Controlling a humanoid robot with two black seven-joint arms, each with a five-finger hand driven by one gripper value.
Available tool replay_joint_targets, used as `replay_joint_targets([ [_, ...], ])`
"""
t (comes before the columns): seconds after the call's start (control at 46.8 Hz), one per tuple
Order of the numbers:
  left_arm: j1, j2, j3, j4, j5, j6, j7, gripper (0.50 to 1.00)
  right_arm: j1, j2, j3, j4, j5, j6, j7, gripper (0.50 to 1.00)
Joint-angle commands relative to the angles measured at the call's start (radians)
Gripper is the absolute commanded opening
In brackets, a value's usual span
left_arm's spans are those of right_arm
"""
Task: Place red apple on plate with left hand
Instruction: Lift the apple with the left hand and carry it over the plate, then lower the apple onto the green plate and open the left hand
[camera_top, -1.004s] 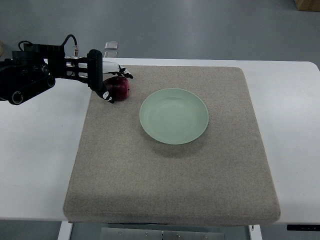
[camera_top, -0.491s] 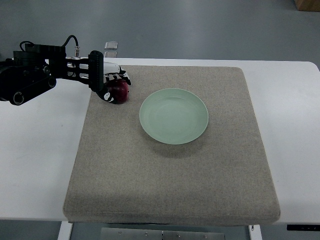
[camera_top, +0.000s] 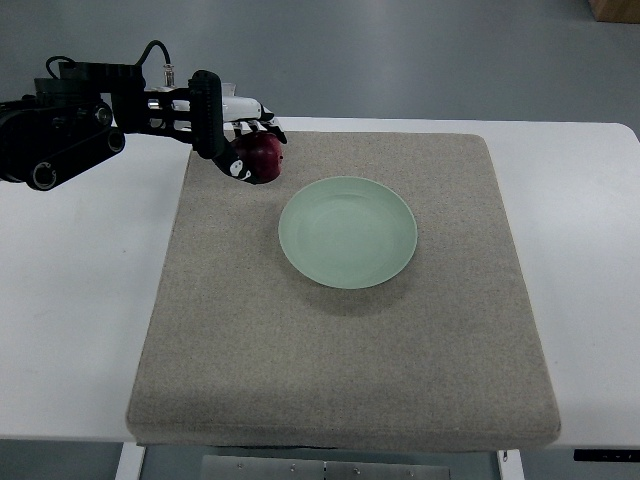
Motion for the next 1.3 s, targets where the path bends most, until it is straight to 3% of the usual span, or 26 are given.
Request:
replay_joint_targets([
  [0.0,-0.013,-0.010,-0.005,-0.034,0.003,0.001,-0.002,0.500,0.000,0.000,0.000,0.000,0.000,0.000,0.000,0.964],
  [0.321,-0.007,-0.040,-0.005,-0.167,0.010,0.001,-0.007,0.500,0.000,0.000,0.000,0.000,0.000,0.000,0.000,0.964],
  [1.004,0.045,-0.122,0.004,-0.135,0.018,0.029,-0.006,0.500,0.000,0.000,0.000,0.000,0.000,0.000,0.000,0.964],
  [1.175,0.056,-0.123,0.009,-0.132,0.017,0.042,-0.004,0.559,0.000,0.000,0.000,0.000,0.000,0.000,0.000,0.964],
  [1.282,0.065,-0.123,0.006,-0.131,0.017,0.044,-0.004,0.687,0.000,0.000,0.000,0.000,0.000,0.000,0.000,0.964],
])
